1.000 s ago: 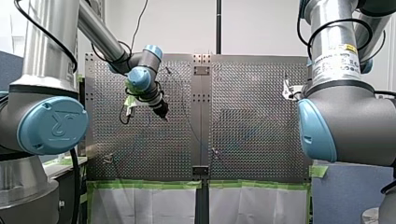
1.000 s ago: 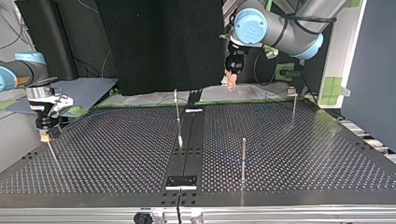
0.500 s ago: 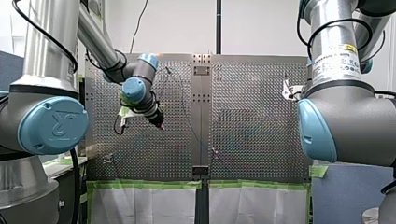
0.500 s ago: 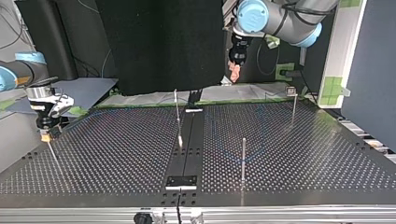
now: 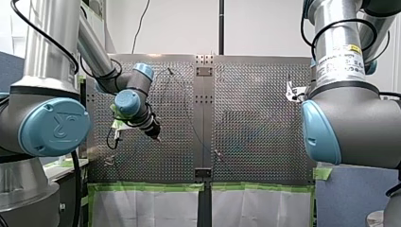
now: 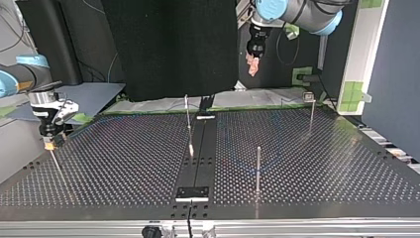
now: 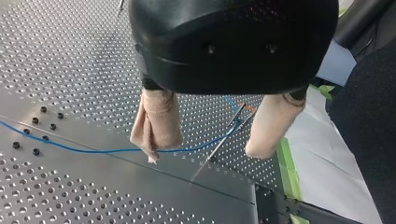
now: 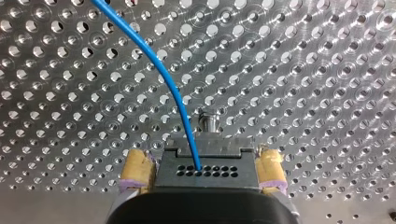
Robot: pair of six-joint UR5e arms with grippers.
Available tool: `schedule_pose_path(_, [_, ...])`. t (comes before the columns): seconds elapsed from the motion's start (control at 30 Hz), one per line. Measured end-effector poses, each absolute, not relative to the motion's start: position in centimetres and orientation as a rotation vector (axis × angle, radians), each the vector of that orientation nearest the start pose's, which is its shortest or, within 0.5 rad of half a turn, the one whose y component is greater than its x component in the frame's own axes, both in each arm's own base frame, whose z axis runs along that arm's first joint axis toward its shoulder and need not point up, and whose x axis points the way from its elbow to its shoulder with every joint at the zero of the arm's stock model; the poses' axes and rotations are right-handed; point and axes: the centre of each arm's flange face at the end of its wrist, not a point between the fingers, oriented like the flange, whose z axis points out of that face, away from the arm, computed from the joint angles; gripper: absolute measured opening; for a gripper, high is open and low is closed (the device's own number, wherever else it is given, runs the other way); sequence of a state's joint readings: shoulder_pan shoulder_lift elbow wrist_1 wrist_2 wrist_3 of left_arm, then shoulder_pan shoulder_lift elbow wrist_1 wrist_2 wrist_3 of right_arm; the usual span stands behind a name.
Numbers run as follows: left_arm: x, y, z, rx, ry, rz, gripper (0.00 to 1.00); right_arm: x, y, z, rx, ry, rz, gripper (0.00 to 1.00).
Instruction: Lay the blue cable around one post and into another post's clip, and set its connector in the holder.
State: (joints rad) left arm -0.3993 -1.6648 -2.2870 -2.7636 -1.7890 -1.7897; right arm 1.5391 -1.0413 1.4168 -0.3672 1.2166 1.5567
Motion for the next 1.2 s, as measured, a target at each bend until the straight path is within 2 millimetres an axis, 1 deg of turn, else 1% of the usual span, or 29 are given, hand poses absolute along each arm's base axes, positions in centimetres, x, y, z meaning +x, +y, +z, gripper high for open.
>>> schedule_pose_path(0.2, [27.0, -23.5, 15.4, 0.009, 2.001, -0.195, 1.00, 14.7, -67.7, 28.5, 1.455, -1.035, 1.431, 1.00])
schedule_pose_path(0.4, [25.5, -22.8, 13.2, 0.000, 2.030, -0.188, 1.00, 14.7, -67.7, 28.5, 1.456, -1.035, 1.431, 1.00])
schedule_pose_path(0.53, [24.3, -22.3, 11.3, -0.002, 2.063, -0.177, 1.00, 14.7, -67.7, 28.5, 1.456, -1.034, 1.431, 1.00])
schedule_pose_path(0.67, [23.3, -21.9, 10.0, -0.001, 2.085, -0.170, 1.00, 14.7, -67.7, 28.5, 1.457, -1.034, 1.431, 1.00])
schedule_pose_path(0.8, [23.6, -22.0, 9.8, -0.005, 2.062, -0.179, 1.00, 14.8, -67.7, 28.5, 1.458, -1.034, 1.431, 1.00])
schedule_pose_path(1.2, [26.1, -23.1, 10.9, -0.043, 1.928, -0.244, 1.00, 14.9, -67.6, 28.4, 1.460, -1.032, 1.431, 1.00])
